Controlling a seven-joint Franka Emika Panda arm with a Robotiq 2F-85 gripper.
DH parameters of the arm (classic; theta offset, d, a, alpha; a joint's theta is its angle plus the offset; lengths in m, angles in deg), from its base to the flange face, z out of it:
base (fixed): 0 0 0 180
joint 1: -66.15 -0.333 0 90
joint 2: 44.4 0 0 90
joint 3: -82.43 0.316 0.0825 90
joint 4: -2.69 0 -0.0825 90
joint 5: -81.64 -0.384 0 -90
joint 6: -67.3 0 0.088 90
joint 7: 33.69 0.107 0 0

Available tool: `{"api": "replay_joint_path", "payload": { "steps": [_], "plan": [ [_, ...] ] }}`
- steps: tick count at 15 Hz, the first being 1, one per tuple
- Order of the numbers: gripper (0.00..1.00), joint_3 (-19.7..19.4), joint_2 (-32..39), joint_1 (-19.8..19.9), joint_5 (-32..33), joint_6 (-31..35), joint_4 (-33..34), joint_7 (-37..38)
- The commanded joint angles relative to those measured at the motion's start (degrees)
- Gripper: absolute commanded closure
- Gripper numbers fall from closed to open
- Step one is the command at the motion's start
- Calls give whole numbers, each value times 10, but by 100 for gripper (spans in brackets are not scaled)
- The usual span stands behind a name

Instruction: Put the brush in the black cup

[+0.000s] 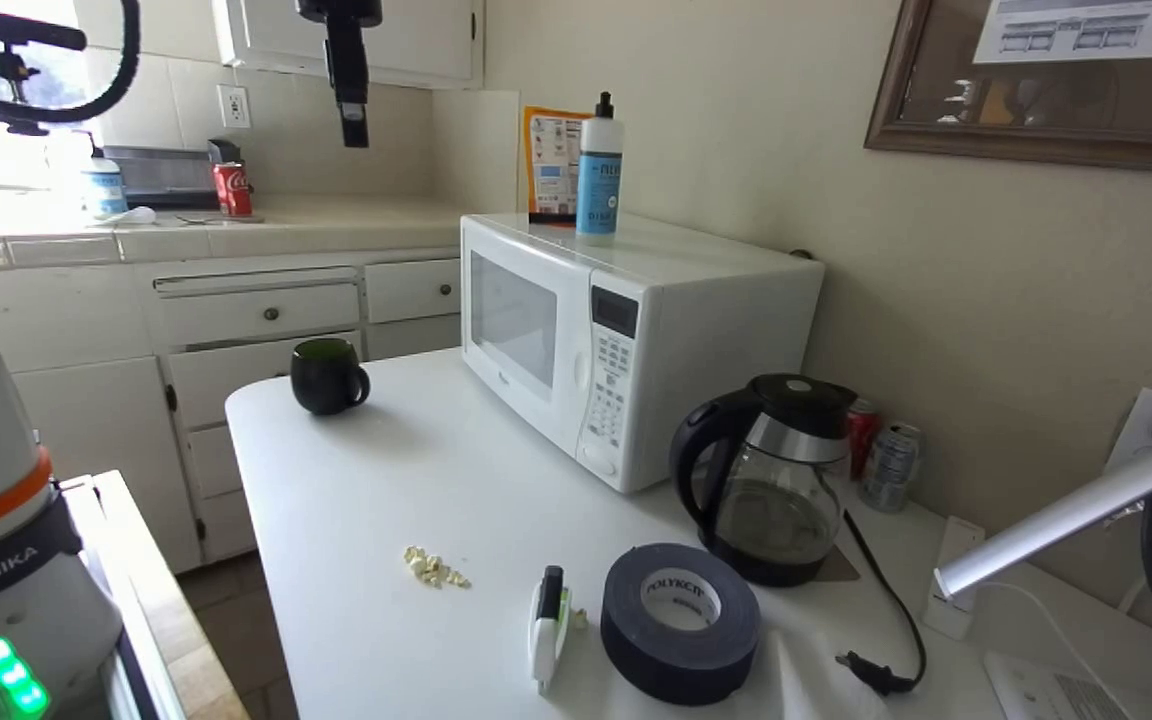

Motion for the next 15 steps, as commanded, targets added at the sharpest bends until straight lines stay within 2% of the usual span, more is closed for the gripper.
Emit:
{"api": "replay_joint_path", "payload": {
  "steps": [1, 6, 11, 15],
  "plan": [
    [0, -73, 21, 37, -20, 10, 14, -25],
    [0, -161, 75, 88, -57, 24, 12, -37],
    [0, -192, 151, 130, -73, 46, -9, -18],
    [0, -196, 183, 152, -87, 87, -22, 30]
  ]
}}
